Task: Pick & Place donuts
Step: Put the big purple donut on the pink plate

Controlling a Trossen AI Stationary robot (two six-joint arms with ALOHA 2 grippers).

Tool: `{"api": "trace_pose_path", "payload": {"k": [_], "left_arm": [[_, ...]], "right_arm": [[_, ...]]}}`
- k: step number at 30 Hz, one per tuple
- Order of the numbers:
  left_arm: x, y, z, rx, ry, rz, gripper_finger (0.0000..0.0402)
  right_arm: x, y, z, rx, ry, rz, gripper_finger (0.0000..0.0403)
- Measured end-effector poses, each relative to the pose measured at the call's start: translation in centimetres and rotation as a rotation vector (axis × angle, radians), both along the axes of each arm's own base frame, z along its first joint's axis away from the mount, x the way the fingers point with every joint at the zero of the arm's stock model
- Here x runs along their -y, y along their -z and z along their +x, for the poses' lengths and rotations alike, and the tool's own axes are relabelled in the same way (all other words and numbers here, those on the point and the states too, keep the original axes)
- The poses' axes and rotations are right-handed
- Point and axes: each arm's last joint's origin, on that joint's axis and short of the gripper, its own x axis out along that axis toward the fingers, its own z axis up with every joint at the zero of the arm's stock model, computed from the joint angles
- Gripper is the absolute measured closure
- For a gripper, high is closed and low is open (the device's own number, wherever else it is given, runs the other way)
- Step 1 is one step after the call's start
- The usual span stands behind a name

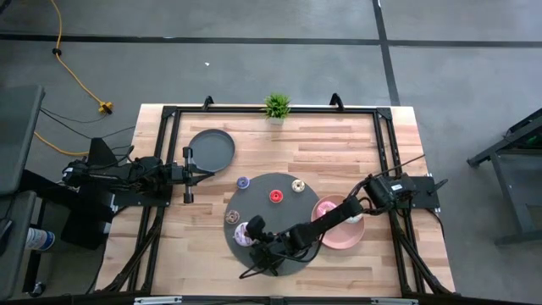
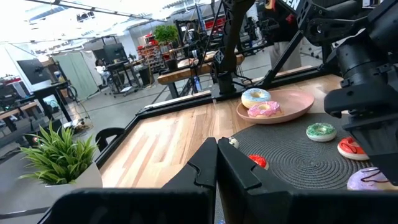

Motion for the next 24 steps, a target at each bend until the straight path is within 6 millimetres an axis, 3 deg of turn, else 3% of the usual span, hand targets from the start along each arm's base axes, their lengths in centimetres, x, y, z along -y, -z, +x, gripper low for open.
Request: {"api": "trace_pose_path", "payload": {"k": [4, 16, 24], "left_arm": [[0.00, -0.01, 0.00, 0.000, 0.000, 0.000, 0.0401], [0.00, -0.01, 0.00, 0.000, 0.000, 0.000, 0.0401], [0.00, -0.01, 0.00, 0.000, 0.000, 0.000, 0.0401]], "right_arm": [[-0.01, 0.06, -0.01, -0.006, -0.019, -0.020, 0.0180], [0.05, 0.30, -0.07, -0.016, -0.019, -0.022, 0.0281], [0.12, 0.25, 0.01, 0.008, 0.009, -0.042, 0.0309]]}}
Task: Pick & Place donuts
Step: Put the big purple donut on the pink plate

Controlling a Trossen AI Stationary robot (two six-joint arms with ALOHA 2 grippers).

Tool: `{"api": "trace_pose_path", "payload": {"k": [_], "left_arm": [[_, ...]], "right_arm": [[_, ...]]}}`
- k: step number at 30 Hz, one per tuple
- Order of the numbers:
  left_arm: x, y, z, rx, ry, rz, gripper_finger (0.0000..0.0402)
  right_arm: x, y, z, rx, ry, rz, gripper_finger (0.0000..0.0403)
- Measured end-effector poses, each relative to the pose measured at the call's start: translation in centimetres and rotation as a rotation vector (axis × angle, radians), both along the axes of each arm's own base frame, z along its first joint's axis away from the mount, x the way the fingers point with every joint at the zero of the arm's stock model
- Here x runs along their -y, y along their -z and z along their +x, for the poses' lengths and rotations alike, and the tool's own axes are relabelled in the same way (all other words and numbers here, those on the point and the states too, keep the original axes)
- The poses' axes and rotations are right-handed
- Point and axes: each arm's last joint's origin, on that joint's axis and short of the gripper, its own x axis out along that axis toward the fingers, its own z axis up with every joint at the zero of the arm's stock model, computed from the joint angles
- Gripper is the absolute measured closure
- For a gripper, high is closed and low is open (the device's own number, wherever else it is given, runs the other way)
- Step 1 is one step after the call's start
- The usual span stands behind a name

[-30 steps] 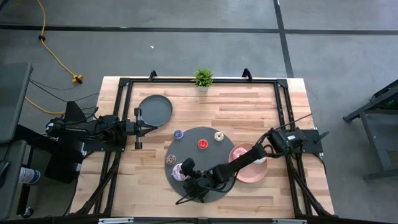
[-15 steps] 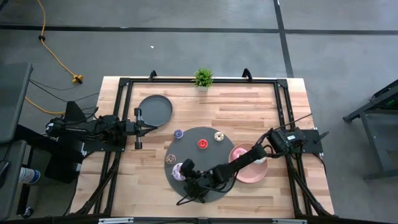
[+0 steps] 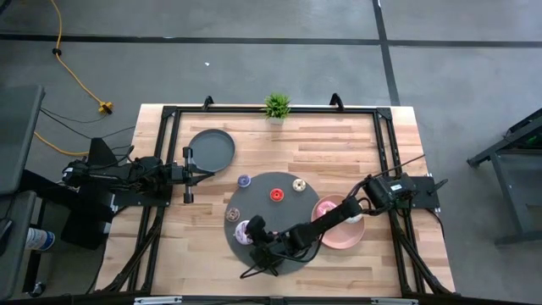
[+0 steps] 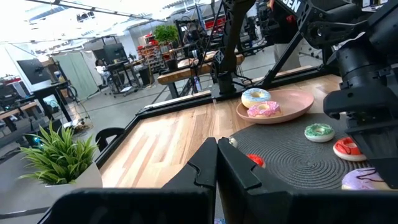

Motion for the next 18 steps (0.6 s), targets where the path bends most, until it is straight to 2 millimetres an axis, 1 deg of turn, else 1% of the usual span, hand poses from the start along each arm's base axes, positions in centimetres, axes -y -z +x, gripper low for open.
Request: {"api": "trace_pose_path", "payload": {"k": [4, 13, 15, 18], "left_arm": [[0.0, 0.0, 0.0, 0.000, 0.000, 0.000, 0.0401], [0.0, 0.0, 0.0, 0.000, 0.000, 0.000, 0.0401], [0.0, 0.0, 0.0, 0.001, 0.000, 0.000, 0.0401], [0.0, 0.0, 0.0, 0.000, 0.000, 0.000, 0.0401]], "right_arm": [[0.1, -0.6, 0.0, 0.017, 0.013, -0.006, 0.0313], [0.3, -3.2, -0.4, 0.062, 0.050, -0.029, 0.0313], [0.5, -3.7, -0.7, 0.051, 0.071, -0.049, 0.0312], [0.8, -4.5, -1.1, 0.049, 0.142, -0.013, 0.0312]]}}
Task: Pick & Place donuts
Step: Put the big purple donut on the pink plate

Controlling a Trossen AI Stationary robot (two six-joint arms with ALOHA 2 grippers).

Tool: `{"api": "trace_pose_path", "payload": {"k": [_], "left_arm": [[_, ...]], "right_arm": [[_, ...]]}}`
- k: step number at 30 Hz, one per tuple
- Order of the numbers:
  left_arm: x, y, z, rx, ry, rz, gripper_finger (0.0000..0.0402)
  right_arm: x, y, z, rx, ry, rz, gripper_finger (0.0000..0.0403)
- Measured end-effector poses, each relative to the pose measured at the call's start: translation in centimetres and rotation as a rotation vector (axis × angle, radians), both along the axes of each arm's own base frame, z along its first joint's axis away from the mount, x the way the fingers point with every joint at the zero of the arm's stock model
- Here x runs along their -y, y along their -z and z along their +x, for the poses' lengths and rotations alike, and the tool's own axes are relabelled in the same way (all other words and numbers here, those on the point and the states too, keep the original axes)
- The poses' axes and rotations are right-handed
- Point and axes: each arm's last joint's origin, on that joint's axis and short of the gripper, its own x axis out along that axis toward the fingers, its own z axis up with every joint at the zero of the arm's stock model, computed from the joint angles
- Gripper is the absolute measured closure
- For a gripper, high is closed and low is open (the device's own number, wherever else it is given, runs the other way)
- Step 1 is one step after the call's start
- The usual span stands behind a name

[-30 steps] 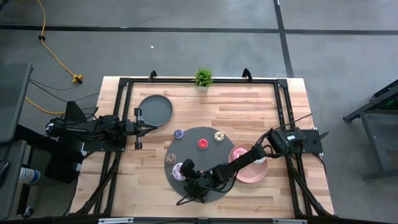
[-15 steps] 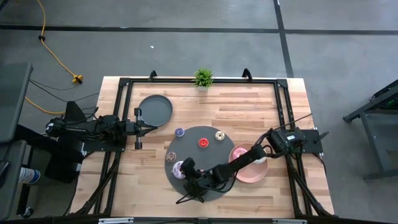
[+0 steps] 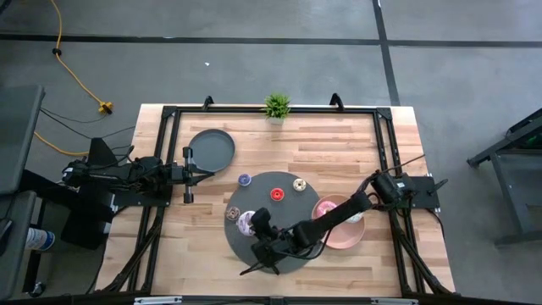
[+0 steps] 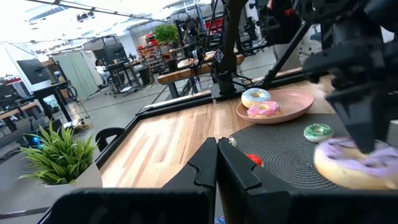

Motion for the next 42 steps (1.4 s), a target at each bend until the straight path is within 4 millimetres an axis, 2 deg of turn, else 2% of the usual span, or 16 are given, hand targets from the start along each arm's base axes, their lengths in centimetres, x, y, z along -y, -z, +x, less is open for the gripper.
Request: {"api": "trace_pose_path", "payload": {"k": [11, 15, 20, 26, 30, 38, 42], "left_arm": [[0.0, 0.0, 0.0, 0.000, 0.000, 0.000, 0.0401], [0.0, 0.0, 0.0, 0.000, 0.000, 0.000, 0.0401], [0.0, 0.0, 0.0, 0.000, 0.001, 0.000, 0.0401], [0.0, 0.0, 0.0, 0.000, 0.002, 0.000, 0.0401], [0.0, 0.0, 0.0, 0.000, 0.001, 0.000, 0.0401], [0.0, 0.0, 0.0, 0.001, 0.001, 0.000, 0.0401], [0.0, 0.0, 0.0, 0.001, 0.001, 0.000, 0.0401]], "right_arm": [[1.9, -4.0, -2.9, -0.027, 0.341, 0.251, 0.0315], [3.1, -5.0, -4.2, -0.103, 0.492, 0.398, 0.0316], [3.8, -5.7, -5.6, -0.228, 0.642, 0.554, 0.0316], [4.1, -5.9, -7.1, -0.343, 0.751, 0.653, 0.0316], [4.4, -5.8, -9.1, -0.330, 0.811, 0.722, 0.0316], [4.6, -5.6, -14.9, -0.332, 0.892, 0.853, 0.0316], [4.2, -5.6, -17.7, -0.361, 0.878, 0.887, 0.0316]]}}
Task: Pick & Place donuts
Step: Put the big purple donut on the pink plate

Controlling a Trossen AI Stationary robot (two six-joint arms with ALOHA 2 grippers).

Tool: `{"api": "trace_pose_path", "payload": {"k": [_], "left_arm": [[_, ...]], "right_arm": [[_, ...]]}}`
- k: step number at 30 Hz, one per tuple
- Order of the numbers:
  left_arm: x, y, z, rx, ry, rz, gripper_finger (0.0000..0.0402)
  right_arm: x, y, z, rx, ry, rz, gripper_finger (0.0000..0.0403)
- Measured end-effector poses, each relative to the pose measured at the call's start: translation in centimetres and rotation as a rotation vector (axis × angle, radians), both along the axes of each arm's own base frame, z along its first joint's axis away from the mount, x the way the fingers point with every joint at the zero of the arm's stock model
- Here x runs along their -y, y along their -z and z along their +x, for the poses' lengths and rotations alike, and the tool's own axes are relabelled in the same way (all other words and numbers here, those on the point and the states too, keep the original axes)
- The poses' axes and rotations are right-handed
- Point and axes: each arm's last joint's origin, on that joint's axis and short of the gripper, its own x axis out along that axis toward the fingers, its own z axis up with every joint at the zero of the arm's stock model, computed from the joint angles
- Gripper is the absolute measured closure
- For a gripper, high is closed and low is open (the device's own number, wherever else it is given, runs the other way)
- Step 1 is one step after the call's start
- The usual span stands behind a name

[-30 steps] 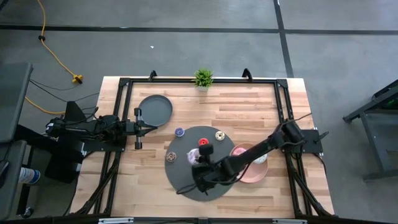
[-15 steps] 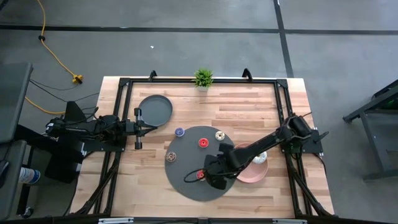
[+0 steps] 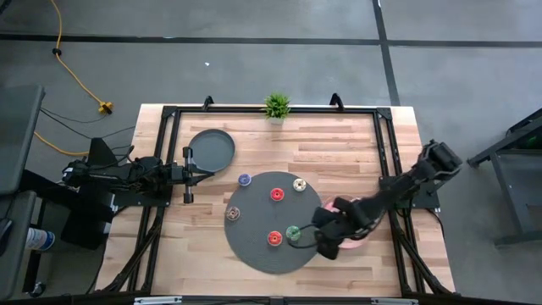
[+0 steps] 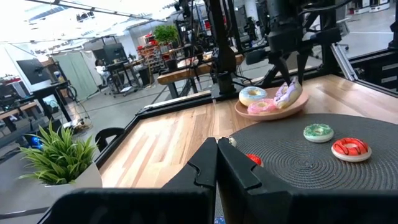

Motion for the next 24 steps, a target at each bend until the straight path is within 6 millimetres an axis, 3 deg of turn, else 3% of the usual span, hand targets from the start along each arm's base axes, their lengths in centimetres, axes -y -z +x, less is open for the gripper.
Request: {"api": "trace_pose_path", "payload": {"k": [5, 15, 24], "left_arm": [[0.0, 0.0, 0.0, -0.001, 0.000, 0.000, 0.0401], [0.0, 0.0, 0.0, 0.000, 0.000, 0.000, 0.0401], [0.0, 0.0, 0.0, 0.000, 0.000, 0.000, 0.0401]], "right_arm": [[-0.9, -0.6, -2.2, 0.032, -0.048, 0.001, 0.0316], [-3.1, -0.9, -4.2, -0.014, -0.169, 0.075, 0.0316], [-2.9, -0.7, -5.3, -0.135, -0.164, 0.072, 0.0316]]}}
